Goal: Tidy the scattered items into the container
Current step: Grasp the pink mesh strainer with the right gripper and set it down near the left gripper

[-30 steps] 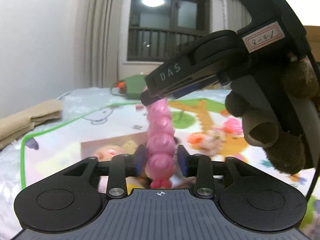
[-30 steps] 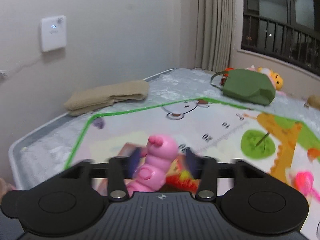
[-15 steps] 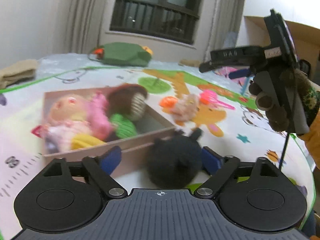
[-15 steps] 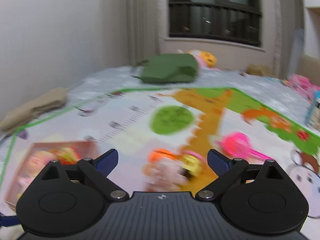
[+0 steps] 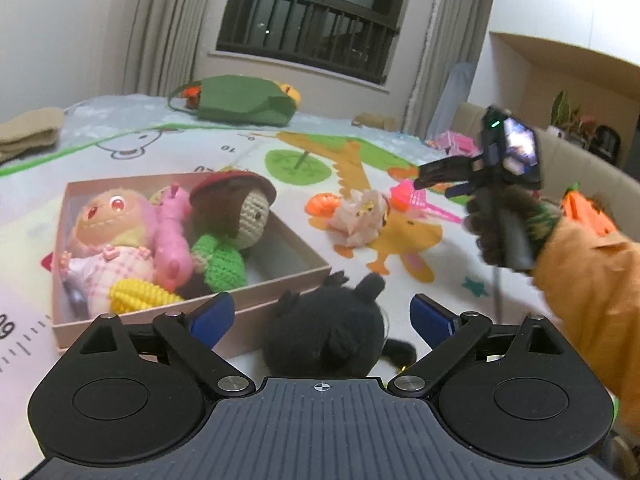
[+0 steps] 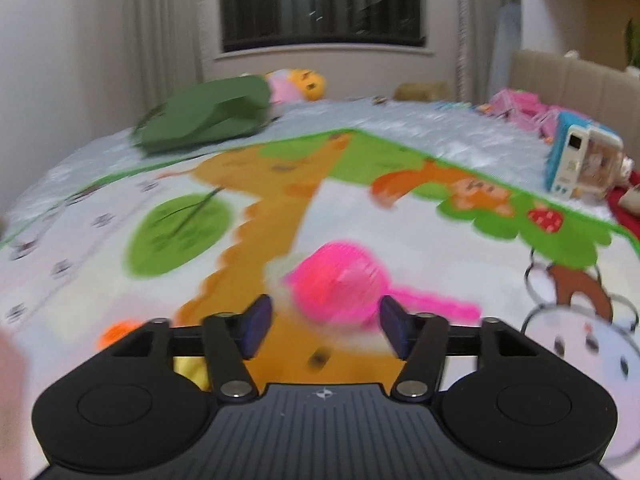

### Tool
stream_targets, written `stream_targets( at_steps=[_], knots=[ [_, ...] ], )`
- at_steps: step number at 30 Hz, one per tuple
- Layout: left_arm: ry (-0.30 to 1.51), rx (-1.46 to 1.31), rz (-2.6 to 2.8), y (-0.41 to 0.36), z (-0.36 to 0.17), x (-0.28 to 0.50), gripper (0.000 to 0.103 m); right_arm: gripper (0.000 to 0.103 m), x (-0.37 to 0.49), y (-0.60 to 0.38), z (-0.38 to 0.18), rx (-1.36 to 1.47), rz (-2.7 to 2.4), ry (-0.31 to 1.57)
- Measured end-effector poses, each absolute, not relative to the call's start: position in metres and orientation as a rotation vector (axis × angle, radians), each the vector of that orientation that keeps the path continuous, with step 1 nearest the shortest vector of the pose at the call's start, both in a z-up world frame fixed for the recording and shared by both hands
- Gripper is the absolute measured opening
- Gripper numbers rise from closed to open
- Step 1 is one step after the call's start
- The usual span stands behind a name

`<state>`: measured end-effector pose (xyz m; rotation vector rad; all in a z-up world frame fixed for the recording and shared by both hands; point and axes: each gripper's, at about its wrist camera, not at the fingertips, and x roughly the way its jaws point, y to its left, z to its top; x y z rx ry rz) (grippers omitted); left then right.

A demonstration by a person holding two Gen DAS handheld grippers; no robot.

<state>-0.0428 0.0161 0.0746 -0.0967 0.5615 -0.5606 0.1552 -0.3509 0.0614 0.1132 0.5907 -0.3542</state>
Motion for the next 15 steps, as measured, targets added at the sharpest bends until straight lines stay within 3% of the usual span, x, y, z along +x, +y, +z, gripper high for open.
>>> stream_targets(
  at_steps=[3,7,8,9,15],
  knots=[
    [0.568,-0.083,-0.559,0.011,0.072,-0.038,0.098,0.088,0.186,-0.364,0.049,0.059,-0.362,0.593],
    [0.595,-0.06,-0.546,0.004,0.066,-0.034,0.098,0.09,0.218,-0.361,0.03,-0.087,-0.309,0.638],
    [0.601,-0.054,-0.541,0.003,0.065,-0.034,0.098,0.088,0.222,-0.358,0.026,-0.128,-0.299,0.651],
    [0.606,-0.049,-0.535,0.002,0.064,-0.033,0.098,0.074,0.225,-0.356,0.022,-0.161,-0.289,0.667],
    [0.618,-0.051,-0.529,-0.001,0.064,-0.036,0.098,0.071,0.196,-0.35,0.027,-0.149,-0.242,0.693]
  ],
)
